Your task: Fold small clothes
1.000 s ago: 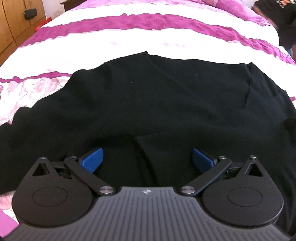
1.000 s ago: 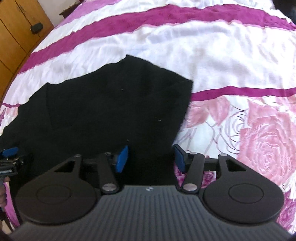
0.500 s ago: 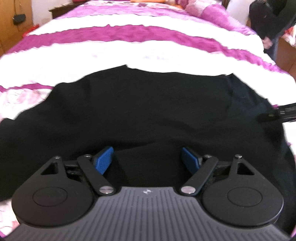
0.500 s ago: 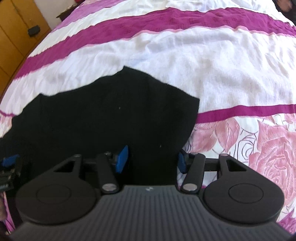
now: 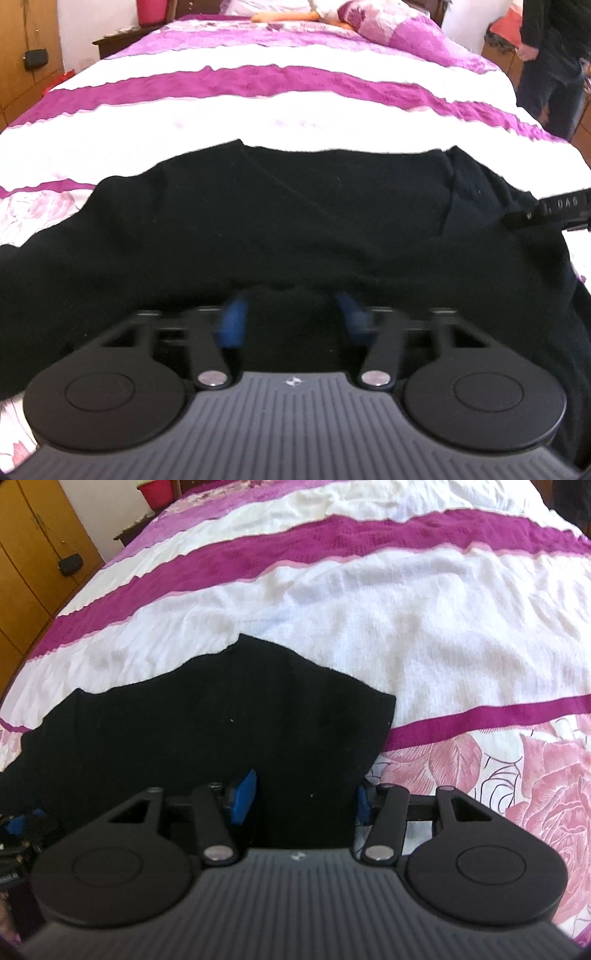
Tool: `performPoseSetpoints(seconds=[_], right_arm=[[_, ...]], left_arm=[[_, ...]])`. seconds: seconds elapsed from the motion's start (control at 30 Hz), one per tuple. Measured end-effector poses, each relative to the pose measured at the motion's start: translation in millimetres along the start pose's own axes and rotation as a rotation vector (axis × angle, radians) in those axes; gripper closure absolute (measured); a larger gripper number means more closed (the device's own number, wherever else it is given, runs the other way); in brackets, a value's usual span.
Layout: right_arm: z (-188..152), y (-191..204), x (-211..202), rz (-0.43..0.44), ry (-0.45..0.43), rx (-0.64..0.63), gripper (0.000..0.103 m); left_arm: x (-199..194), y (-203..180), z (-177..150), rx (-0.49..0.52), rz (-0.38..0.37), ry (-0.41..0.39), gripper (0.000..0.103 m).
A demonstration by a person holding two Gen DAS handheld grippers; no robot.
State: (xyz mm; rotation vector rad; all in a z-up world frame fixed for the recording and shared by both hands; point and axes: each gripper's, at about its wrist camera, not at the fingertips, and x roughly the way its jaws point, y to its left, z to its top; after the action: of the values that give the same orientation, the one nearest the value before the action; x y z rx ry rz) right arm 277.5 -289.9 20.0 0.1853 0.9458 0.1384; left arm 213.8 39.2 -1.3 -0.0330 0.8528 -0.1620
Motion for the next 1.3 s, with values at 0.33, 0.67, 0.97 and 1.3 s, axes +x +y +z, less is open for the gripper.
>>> performPoseSetpoints(seconds=[0.33,0.67,0.97,1.3], right_arm=[[-7.0,0.0,-16.4,-0.033,-0.109,-0.057,0.094],[-6.9,-5.4,-16.6,-0.126,-0.240,0.018,0.094],[-13.8,-3.8,-0.5,-0.184,-0.202,-0.006,0.081],[-37.2,8.9,-68.8,-0.121,-0.255,-0.004,0.049]], left_arm=[[-22.8,-4.5,-10.4,0.003,-0.005,-0.077,0.090],[-21.4,-17.4,38.0,0.119,0.074,-0.204,0.090],[34.8,-22.7,19.8,0.272,0.195,-0.123,0.068],[-21.6,9.6,6.5,0.197,0.215,-0.074,0.035]])
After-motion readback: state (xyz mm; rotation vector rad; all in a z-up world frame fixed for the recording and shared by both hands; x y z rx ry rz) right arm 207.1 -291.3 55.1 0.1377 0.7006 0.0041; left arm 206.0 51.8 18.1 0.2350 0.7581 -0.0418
